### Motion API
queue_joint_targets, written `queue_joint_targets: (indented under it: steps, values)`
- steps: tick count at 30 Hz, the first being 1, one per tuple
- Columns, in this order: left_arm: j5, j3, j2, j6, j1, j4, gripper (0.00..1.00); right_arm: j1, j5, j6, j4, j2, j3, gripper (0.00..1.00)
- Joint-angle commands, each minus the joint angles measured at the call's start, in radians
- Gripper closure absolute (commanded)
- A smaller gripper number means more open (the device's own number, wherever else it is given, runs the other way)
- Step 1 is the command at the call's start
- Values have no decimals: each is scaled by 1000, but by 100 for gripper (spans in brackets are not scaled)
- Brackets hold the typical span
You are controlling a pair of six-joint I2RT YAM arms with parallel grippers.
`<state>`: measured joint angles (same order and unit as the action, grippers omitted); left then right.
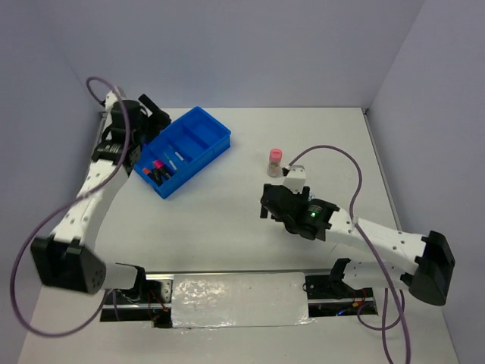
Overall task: Sort the stationery into containers
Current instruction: Place the pen in the storage box, then pick up the pen from the center of the board.
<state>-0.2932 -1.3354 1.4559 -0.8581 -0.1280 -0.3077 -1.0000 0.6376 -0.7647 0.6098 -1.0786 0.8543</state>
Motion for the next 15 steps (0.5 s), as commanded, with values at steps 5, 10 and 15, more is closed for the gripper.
queue_joint_targets:
  steps: [5,10,15]
  values:
    - [195,272,-464,188,-62,-105,1,159,21,-185,-55,-113,-151,36]
    - [256,386,-577,297,-70,-191,1,219,-49,-150,-194,-131,-219,45]
    - [246,430,-624,353,-70,-231,1,219,-35,-163,-194,-228,-170,46]
